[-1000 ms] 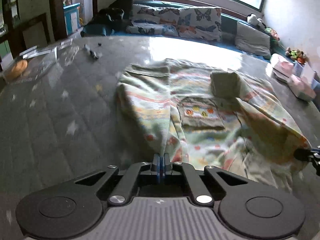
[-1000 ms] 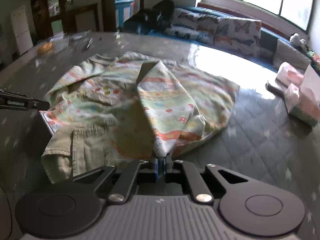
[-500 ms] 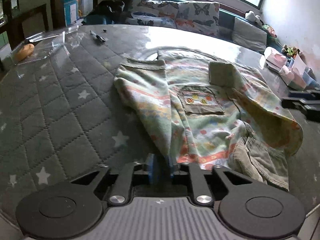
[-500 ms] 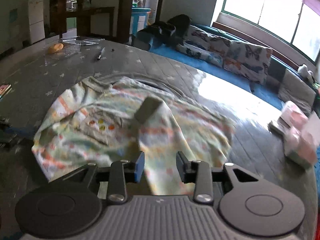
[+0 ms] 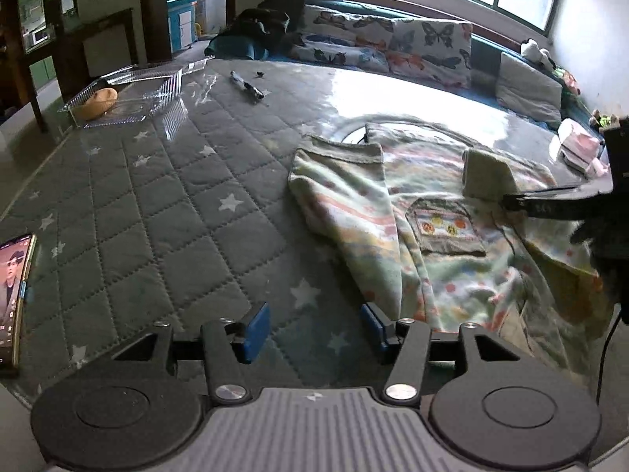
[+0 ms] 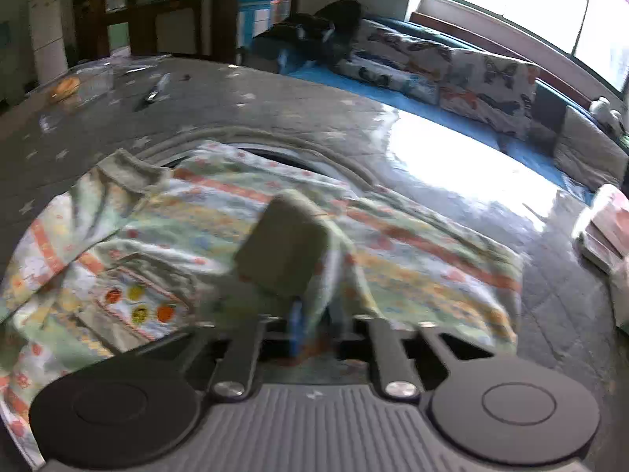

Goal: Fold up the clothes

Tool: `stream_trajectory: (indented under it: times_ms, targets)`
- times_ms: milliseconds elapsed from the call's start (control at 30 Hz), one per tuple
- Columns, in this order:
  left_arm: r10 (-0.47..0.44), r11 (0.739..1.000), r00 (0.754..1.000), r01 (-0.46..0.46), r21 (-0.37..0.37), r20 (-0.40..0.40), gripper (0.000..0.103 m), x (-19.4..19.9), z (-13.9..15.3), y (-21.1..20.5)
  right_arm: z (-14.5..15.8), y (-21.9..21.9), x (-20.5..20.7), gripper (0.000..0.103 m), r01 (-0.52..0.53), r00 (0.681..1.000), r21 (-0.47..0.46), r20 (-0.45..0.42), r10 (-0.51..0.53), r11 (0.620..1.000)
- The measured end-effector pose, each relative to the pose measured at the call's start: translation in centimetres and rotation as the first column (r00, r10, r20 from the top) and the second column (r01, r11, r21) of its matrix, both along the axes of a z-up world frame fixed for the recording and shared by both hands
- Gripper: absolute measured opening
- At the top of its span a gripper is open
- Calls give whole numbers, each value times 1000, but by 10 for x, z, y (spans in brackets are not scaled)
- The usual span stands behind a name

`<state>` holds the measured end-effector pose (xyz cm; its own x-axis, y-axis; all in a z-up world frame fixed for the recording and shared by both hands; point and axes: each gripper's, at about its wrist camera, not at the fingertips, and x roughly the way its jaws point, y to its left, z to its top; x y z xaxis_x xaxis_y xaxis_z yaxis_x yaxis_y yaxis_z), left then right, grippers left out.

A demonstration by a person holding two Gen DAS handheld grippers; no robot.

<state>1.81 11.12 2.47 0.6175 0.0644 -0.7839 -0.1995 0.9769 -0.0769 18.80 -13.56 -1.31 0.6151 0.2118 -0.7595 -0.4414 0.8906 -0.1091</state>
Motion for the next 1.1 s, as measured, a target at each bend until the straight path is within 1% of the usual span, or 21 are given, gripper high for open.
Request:
stream_trajectory:
  times_ms: [33,100,200,300,400,467,533,633,700,733,767,800,833,867,1000,1067,1100]
  targets:
    - [-2,1000,1000,2,-3,4,56,3,1,-2,5,-8,-3,4,12,1000,7,19,-12,1000]
    - [-15,1000,1000,15,-8,15,56,9,2,-8,15,-25,-10,3,35,998,21,57,-36,999]
    - [-56,998,998,56,-12,32,56,20,4,-23,40,-67,-26,3,104,986,57,127,-111,993]
    - [-115,993,992,116,-17,44,57,31,4,-44,63,-117,-50,3,202,958,101,186,-218,974]
    - [-175,984,983,177,-21,49,57,40,2,-67,76,-174,-82,3,313,919,160,196,-341,936]
    - [-215,976,975,217,-24,47,57,45,-2,-83,74,-205,-102,7,385,892,159,187,-411,909]
    - [-248,968,968,249,-29,41,58,48,-6,-96,67,-213,-109,9,399,890,158,169,-423,903]
    - [-289,957,957,290,-30,25,58,51,-13,-114,57,-224,-119,10,419,887,156,142,-440,894]
    - [-311,950,950,312,-32,10,58,52,-18,-125,50,-231,-125,17,433,884,154,123,-452,888]
    - [-321,947,947,321,-32,5,58,51,-20,-129,46,-235,-129,23,439,882,153,114,-457,885]
    - [-329,944,944,329,-30,1,59,51,-22,-133,43,-239,-132,26,446,880,152,105,-463,882]
    - [-332,943,943,332,-29,-4,60,50,-23,-136,40,-243,-135,28,453,878,151,95,-469,879]
    - [-333,943,943,332,-28,-9,61,49,-24,-137,36,-246,-138,31,458,877,150,86,-473,876]
    - [-333,943,943,332,-27,-14,62,48,-25,-139,32,-240,-132,36,444,885,153,77,-458,883]
    - [-320,947,947,320,-20,-20,64,45,-25,-137,14,-217,-109,37,388,916,165,42,-399,907]
    - [-306,952,952,306,-14,-18,64,45,-24,-131,3,-224,-95,37,411,908,162,17,-419,897]
    - [-297,955,955,296,-11,-16,64,46,-23,-127,-1,-230,-92,37,434,898,158,6,-440,887]
